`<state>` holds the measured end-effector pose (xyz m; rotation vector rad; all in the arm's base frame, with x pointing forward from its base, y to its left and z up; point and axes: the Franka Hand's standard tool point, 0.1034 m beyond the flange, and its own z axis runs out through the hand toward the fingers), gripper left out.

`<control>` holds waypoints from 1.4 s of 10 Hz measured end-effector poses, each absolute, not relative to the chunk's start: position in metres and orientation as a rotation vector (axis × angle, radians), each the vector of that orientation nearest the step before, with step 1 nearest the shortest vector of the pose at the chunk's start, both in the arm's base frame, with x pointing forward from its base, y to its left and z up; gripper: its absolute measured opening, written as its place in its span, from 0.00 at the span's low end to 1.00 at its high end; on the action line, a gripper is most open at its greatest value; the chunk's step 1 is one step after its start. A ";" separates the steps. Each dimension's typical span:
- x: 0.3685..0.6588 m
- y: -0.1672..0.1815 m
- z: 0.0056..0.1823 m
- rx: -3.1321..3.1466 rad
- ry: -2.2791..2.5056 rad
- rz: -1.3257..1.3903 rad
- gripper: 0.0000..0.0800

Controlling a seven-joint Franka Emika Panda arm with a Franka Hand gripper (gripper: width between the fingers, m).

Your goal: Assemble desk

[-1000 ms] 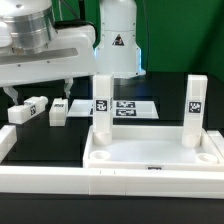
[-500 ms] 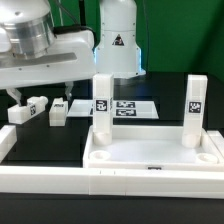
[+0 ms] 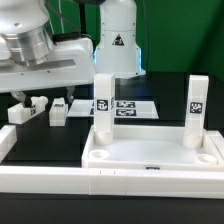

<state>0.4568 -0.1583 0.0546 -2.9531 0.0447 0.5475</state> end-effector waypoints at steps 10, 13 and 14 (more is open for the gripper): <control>0.440 -0.159 0.037 -2.785 -0.025 1.071 0.81; 0.439 -0.162 0.034 -2.811 -0.059 1.078 0.81; 0.440 -0.166 0.027 -2.879 -0.102 1.072 0.81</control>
Offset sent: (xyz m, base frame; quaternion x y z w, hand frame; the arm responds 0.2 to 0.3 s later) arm 0.0000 0.0000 0.0000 0.0000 -0.1296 0.0000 0.9916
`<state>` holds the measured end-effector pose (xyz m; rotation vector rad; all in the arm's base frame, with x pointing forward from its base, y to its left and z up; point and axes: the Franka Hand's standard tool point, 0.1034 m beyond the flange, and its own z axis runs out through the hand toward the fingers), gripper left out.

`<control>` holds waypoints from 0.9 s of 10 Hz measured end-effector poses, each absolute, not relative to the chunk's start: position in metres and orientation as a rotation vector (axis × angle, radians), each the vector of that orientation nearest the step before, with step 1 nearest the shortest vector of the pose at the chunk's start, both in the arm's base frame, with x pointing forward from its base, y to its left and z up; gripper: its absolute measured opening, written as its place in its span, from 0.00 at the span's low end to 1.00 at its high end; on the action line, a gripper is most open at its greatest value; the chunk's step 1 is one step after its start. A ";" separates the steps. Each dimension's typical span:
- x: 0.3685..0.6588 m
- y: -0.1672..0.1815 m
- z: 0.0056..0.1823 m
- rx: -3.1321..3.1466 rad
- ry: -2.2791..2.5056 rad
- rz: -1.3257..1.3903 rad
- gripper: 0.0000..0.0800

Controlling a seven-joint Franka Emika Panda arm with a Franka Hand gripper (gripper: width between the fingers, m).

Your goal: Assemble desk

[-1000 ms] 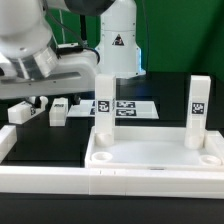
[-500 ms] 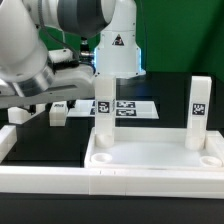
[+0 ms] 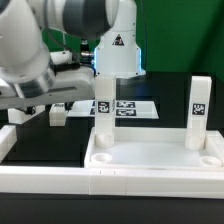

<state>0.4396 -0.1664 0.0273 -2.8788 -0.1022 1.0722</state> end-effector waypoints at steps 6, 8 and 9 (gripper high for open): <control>0.433 -0.165 0.026 -2.853 -0.070 1.145 0.81; 0.437 -0.167 0.028 -2.772 -0.067 1.305 0.81; 0.433 -0.167 0.024 -2.733 -0.069 1.389 0.81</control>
Offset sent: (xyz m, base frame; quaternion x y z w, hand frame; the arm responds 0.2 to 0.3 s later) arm 0.0000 0.0000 0.0000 0.0000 -0.0650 0.0000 0.9979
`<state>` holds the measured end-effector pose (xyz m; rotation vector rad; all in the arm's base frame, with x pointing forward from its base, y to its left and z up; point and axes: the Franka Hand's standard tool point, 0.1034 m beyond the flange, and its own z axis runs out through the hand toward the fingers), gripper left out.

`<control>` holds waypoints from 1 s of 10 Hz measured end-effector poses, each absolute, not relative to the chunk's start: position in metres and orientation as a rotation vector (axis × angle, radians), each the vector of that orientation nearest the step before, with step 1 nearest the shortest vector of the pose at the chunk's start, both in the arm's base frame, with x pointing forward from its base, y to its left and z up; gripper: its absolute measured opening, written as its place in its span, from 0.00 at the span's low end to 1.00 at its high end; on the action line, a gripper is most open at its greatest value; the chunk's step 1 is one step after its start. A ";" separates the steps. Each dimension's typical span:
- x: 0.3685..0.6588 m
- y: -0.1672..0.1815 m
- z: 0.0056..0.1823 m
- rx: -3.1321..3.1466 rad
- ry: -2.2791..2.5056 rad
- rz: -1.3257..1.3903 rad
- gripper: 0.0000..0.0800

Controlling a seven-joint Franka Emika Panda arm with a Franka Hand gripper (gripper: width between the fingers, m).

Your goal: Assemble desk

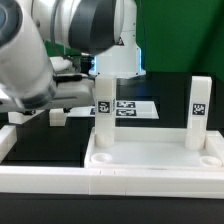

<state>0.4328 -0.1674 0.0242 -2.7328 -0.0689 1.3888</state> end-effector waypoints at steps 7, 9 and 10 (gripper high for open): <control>0.410 -0.162 0.007 -2.718 -0.045 1.429 0.81; 0.410 -0.161 0.007 -2.717 -0.046 1.431 0.78; 0.411 -0.161 0.007 -2.719 -0.048 1.430 0.61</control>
Offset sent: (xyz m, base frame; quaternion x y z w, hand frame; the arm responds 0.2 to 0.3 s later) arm -0.0194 0.0202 -0.0187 0.0120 -0.0263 0.0341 0.9990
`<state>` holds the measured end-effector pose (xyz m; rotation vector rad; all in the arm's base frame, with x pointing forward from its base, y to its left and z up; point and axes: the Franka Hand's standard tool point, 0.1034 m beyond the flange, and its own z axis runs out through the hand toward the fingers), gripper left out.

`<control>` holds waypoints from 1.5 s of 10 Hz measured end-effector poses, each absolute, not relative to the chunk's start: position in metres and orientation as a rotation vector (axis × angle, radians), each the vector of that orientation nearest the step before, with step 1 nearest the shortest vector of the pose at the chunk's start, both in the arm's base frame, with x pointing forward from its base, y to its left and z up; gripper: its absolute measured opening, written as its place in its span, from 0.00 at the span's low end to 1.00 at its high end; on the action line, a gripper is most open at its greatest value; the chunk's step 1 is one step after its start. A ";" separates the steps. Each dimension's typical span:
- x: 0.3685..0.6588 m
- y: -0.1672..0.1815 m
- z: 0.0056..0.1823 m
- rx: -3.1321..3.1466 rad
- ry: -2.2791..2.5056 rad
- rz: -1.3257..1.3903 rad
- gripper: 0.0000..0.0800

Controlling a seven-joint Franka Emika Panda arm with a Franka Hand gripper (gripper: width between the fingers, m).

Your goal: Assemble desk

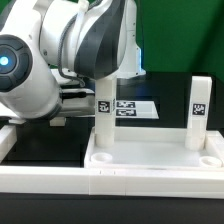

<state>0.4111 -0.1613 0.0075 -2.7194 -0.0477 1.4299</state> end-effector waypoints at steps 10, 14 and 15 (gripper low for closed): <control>0.435 -0.172 0.055 -2.639 -0.395 1.279 0.36; 0.457 -0.176 0.073 -2.629 -0.399 1.271 0.36; 0.457 -0.176 0.071 -2.627 -0.398 1.274 0.36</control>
Offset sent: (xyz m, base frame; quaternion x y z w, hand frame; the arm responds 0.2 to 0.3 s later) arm 0.0038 0.0076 -0.0049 -0.0136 0.0149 0.0029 0.9998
